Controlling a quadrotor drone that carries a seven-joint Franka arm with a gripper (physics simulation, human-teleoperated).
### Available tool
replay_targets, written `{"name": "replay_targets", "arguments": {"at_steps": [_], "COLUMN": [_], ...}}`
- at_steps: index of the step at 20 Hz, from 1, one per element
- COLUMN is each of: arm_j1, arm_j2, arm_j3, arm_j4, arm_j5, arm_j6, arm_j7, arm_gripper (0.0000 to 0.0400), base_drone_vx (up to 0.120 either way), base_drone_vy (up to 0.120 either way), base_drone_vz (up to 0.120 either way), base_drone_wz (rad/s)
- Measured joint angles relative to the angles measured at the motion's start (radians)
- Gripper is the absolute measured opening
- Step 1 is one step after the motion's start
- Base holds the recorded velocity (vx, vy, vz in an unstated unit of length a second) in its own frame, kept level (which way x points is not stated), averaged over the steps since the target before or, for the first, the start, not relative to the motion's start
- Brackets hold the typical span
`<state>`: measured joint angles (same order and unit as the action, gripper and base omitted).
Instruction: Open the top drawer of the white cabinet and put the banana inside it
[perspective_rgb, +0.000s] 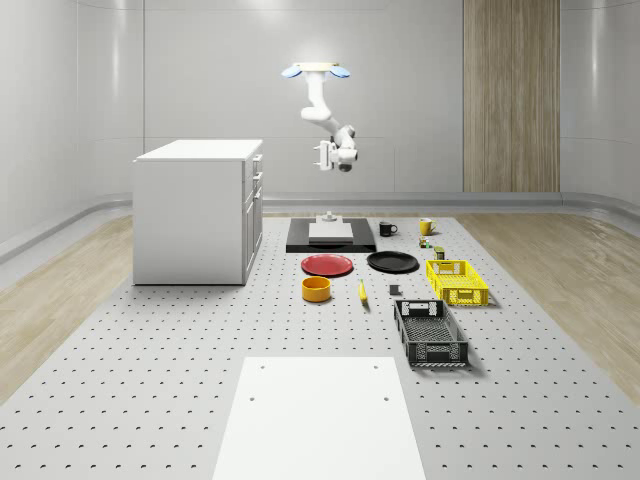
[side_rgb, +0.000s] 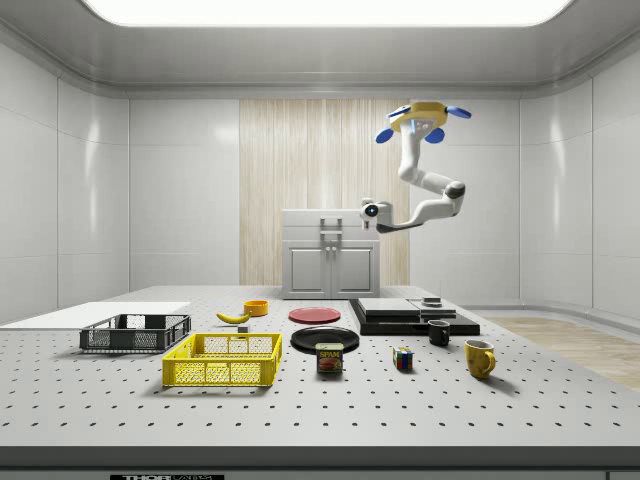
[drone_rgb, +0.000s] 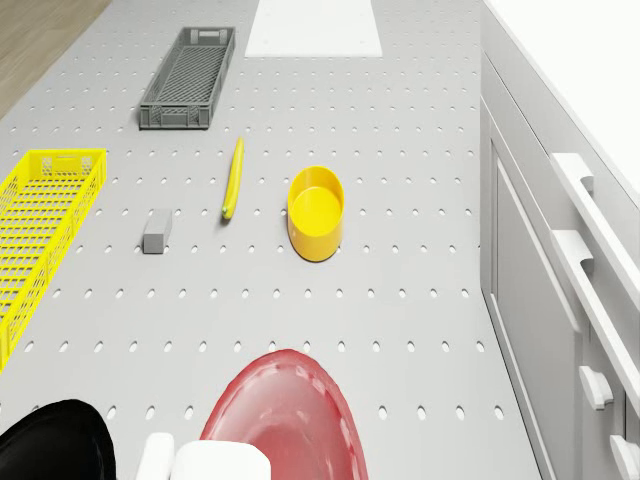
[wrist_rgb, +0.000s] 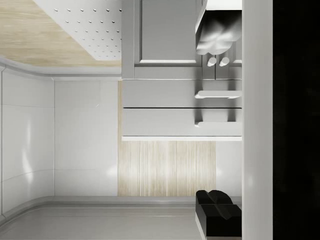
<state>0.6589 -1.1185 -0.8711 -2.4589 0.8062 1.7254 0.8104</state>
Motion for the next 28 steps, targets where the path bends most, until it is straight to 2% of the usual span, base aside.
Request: {"name": "replay_targets", "arguments": {"at_steps": [14,23,28], "arm_j1": [0.024,0.036,0.043], "arm_j2": [-0.027,-0.041,-0.046], "arm_j3": [-0.007,-0.010,0.009], "arm_j4": [-0.003,-0.005,-0.025], "arm_j5": [-0.022,-0.034,-0.022], "arm_j6": [0.022,0.034,0.063], "arm_j7": [0.019,0.028,0.028], "arm_gripper": [0.0400,0.0400,0.0400], "base_drone_vx": [0.120,0.120,0.016], "base_drone_vy": [-0.120,0.000,0.000], "base_drone_vz": [0.000,0.000,0.000], "base_drone_wz": [0.000,0.000,0.000]}}
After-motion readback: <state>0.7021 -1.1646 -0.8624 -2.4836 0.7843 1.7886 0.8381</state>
